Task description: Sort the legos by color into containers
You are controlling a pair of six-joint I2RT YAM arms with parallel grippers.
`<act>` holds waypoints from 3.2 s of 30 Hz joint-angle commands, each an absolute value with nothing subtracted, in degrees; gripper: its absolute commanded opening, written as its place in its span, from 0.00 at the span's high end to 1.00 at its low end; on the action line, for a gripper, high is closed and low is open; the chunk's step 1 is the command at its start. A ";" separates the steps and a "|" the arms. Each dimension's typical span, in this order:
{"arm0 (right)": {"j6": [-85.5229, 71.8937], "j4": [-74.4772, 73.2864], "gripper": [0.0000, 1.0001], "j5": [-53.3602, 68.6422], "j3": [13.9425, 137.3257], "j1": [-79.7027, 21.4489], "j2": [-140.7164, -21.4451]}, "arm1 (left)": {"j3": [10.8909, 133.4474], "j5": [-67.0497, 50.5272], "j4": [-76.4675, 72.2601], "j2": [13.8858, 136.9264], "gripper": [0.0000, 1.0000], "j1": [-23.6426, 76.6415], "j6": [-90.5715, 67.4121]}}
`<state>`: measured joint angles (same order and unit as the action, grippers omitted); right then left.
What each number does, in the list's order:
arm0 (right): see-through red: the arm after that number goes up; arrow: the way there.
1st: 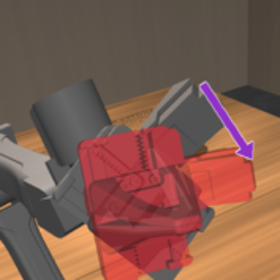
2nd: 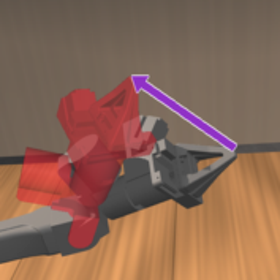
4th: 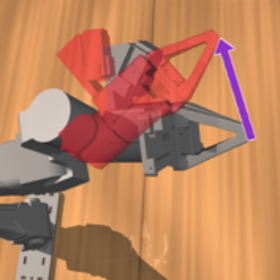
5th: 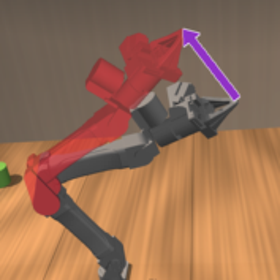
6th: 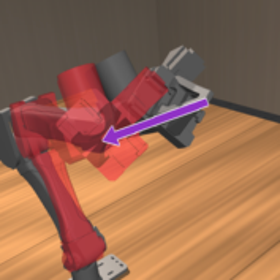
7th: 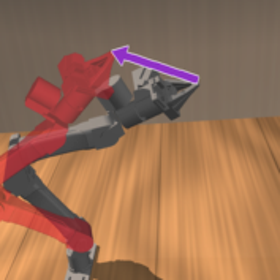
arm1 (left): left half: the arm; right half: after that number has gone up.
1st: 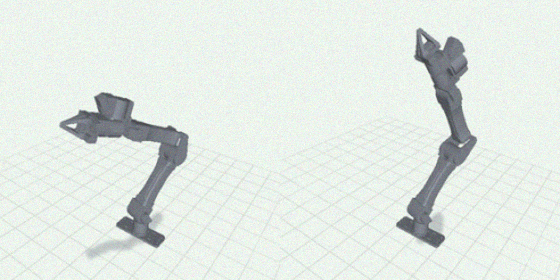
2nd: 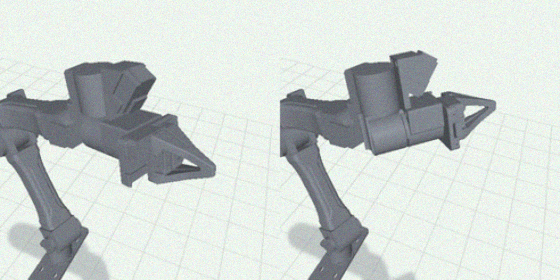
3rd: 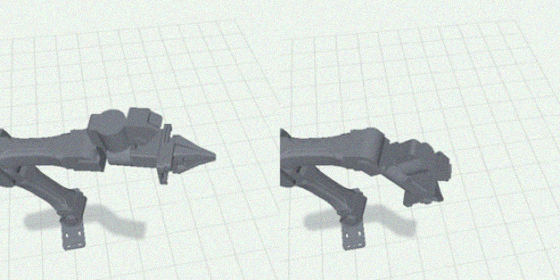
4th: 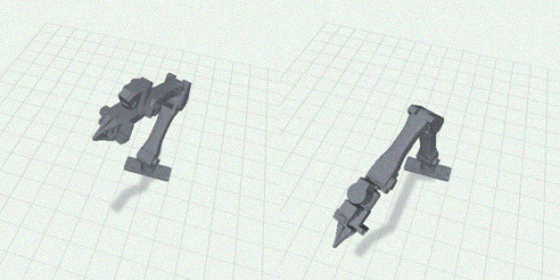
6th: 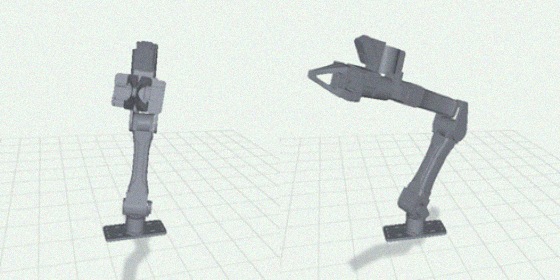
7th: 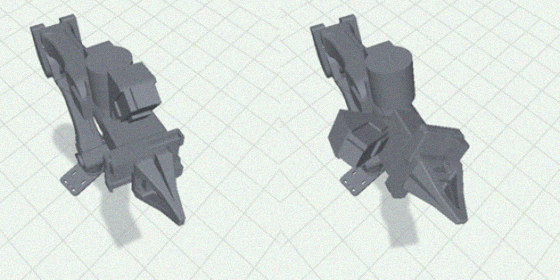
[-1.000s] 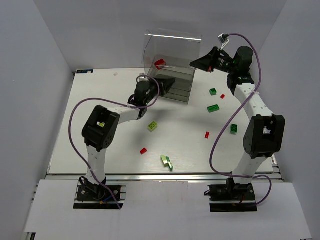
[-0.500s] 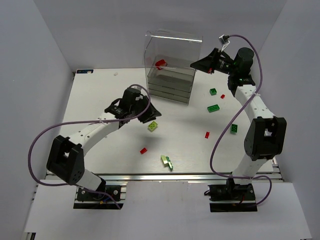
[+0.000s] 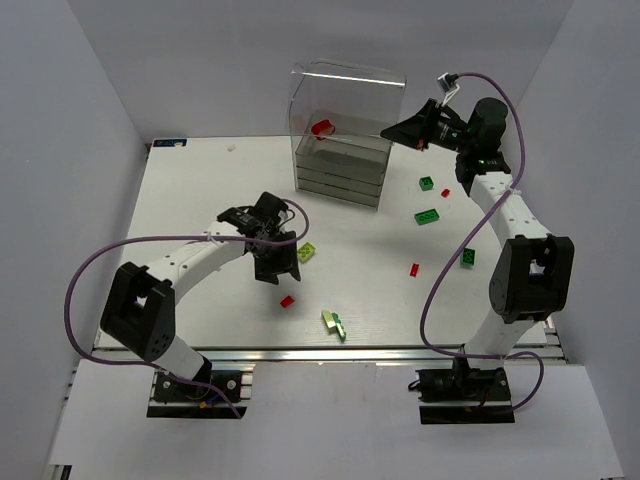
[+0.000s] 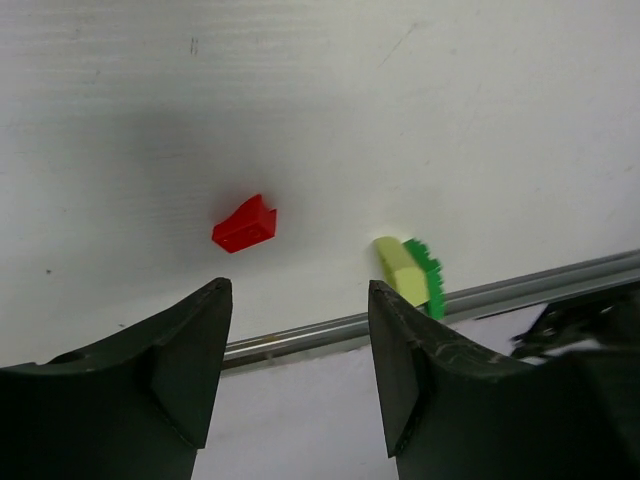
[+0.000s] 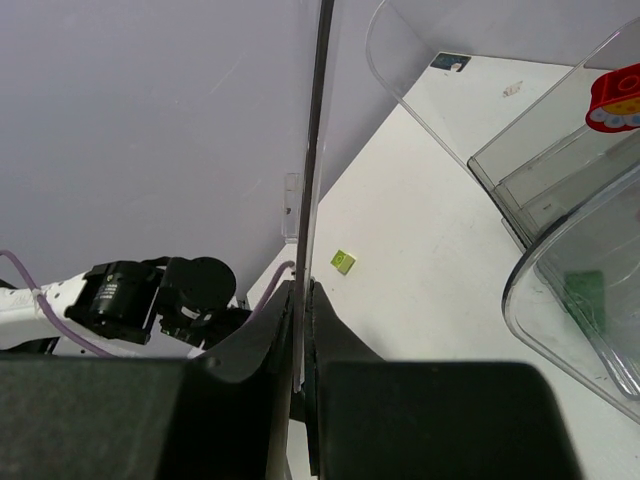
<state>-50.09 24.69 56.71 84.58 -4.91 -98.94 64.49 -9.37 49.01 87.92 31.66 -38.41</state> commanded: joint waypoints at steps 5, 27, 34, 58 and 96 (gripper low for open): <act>-47.55 30.76 1.00 56.78 85.61 -4.66 -94.66 | 61.53 -6.07 48.61 91.31 0.34 36.47 -22.77; -46.85 29.62 1.00 56.69 86.92 -4.57 -94.92 | 64.95 11.60 46.32 101.69 0.63 46.05 -18.98; -45.79 28.74 1.00 56.78 87.10 -4.57 -94.83 | 67.23 7.40 42.21 94.16 1.00 44.48 -23.19; -43.77 27.51 1.00 56.25 86.49 -4.66 -93.87 | 60.90 14.77 -48.57 102.11 1.00 28.92 -76.98; -44.12 28.12 1.00 56.42 86.13 -4.57 -94.13 | 94.75 11.87 -27.68 123.75 0.39 27.07 -67.32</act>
